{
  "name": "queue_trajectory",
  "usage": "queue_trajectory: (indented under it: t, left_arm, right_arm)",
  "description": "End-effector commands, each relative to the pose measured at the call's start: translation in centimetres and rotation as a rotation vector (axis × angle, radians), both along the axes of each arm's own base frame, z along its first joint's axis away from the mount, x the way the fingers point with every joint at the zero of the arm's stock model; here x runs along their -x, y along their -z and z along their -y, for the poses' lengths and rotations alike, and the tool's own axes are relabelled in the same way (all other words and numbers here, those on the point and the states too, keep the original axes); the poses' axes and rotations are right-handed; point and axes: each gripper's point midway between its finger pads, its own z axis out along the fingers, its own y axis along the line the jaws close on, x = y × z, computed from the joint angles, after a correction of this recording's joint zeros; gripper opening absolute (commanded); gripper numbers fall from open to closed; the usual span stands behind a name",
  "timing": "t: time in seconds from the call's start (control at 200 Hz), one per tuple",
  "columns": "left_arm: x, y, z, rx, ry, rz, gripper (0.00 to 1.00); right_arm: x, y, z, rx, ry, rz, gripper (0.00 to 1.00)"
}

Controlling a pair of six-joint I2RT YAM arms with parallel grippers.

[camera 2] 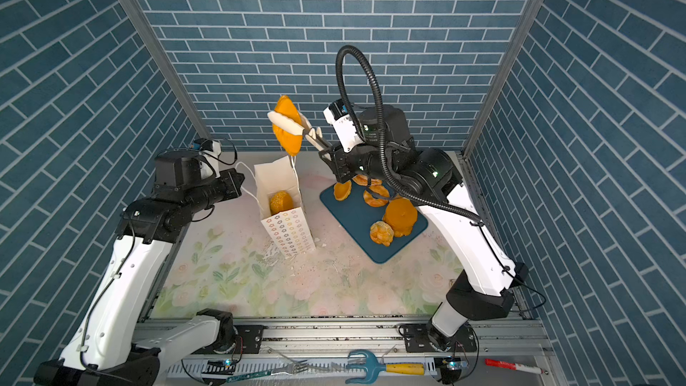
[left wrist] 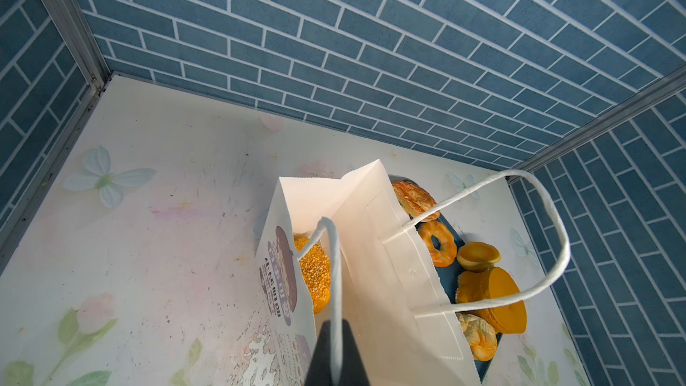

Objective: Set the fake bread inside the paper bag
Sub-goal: 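Lift the orange slice with the tongs and carry it over the bag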

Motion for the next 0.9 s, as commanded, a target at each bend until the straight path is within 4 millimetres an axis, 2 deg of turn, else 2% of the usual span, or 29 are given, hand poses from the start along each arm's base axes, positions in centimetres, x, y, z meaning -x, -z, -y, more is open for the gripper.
queue_trajectory:
  t: [0.0,0.12,0.255,0.64,0.76,0.895]
  left_arm:
    - [0.1,-0.5,-0.2,0.011,-0.012,0.028,0.0]
    - [0.2,-0.6,-0.1,0.01,-0.01,0.027,0.0]
    - [0.2,-0.6,-0.2,0.007,-0.013,0.028,0.0]
    - [0.2,-0.6,-0.2,0.007,-0.009,0.028,0.0]
    - [0.2,-0.7,-0.1,0.008,-0.008,0.028,0.0]
    - [0.1,-0.7,-0.1,0.008,-0.005,0.026,0.0]
  right_arm:
    - [0.3,-0.3,-2.4,-0.007,-0.064,0.046,0.29]
    - [1.0,0.9,-4.1,0.015,-0.105,0.031,0.29]
    - [1.1,3.7,-5.2,0.089,-0.113,-0.019,0.29]
    - [1.7,11.9,-5.6,0.297,-0.071,-0.116,0.31]
    - [1.5,13.1,-5.5,0.348,-0.054,-0.122,0.34]
    - [1.5,13.0,-5.6,0.375,-0.055,-0.102,0.47]
